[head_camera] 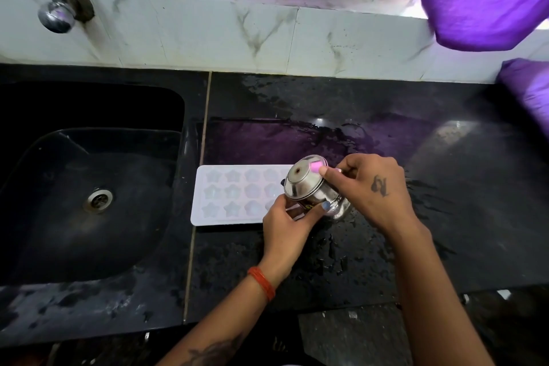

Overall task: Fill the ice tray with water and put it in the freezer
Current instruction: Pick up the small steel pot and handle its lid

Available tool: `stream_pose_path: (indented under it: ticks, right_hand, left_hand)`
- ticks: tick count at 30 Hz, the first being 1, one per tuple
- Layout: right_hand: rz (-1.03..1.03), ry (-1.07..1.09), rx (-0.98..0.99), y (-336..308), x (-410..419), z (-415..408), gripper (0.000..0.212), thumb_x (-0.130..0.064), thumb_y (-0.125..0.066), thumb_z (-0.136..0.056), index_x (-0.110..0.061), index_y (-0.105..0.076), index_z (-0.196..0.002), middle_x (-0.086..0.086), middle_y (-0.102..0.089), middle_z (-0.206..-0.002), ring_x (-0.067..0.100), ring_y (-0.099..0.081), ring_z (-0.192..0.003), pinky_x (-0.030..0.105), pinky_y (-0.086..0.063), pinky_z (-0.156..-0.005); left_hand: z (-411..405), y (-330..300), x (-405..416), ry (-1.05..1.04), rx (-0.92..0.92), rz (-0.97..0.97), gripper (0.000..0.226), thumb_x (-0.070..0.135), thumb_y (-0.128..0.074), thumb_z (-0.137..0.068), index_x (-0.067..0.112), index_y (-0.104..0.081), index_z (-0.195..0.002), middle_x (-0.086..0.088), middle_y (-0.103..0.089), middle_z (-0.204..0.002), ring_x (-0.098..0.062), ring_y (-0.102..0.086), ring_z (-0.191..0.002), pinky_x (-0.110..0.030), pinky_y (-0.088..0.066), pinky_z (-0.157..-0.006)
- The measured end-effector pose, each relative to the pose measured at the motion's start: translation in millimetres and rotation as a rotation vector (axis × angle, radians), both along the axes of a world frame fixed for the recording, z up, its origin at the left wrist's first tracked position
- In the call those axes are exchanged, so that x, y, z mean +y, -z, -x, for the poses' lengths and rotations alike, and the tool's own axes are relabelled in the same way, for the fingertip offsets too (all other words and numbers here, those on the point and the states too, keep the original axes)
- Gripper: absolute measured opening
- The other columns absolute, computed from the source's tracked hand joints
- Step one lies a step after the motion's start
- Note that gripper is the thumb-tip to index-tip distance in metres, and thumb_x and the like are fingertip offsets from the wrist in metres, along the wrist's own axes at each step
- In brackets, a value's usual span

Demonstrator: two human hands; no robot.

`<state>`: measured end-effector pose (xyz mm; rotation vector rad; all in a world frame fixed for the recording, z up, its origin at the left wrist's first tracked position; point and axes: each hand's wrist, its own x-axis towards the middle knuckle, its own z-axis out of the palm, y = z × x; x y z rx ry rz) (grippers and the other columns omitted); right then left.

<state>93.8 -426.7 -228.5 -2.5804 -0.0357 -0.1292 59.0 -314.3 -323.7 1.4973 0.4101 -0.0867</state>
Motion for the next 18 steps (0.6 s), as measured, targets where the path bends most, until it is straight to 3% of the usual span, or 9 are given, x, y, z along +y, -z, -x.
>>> stream_pose_path:
  ticks: [9,15,18]
  right_hand:
    - [0.136,-0.015,-0.047,-0.2,-0.3,-1.1,0.044,-0.053,-0.06,-0.083,-0.012,-0.065,-0.067,0.004,-0.063,-0.058,0.023,-0.059,-0.062,0.035,-0.048,-0.063]
    - [-0.029,-0.006,-0.01,-0.7,-7.3,2.0,0.037,-0.051,-0.063,-0.082,-0.018,-0.066,-0.067,-0.004,-0.063,-0.056,0.013,-0.059,-0.058,0.029,-0.044,-0.061]
    - [-0.111,0.018,0.007,3.8,-12.3,2.3,0.035,-0.05,-0.065,-0.081,-0.019,-0.066,-0.064,-0.004,-0.064,-0.054,0.007,-0.056,-0.053,0.027,-0.043,-0.06]
  left_hand:
    - [0.8,1.3,-4.8,0.005,0.024,0.054,0.045,0.034,-0.083,-0.065,0.017,-0.065,-0.102,0.004,-0.073,-0.095,-0.005,-0.068,-0.089,-0.025,-0.053,-0.083]
    - [0.0,-4.4,-3.0,-0.007,-0.023,-0.071,0.046,0.036,-0.083,-0.064,0.02,-0.064,-0.102,0.008,-0.071,-0.095,0.0,-0.065,-0.087,-0.015,-0.05,-0.074]
    - [-0.8,-7.0,-2.4,-0.021,-0.059,-0.135,0.045,0.036,-0.084,-0.063,0.022,-0.064,-0.101,0.008,-0.07,-0.095,0.001,-0.064,-0.085,-0.018,-0.052,-0.077]
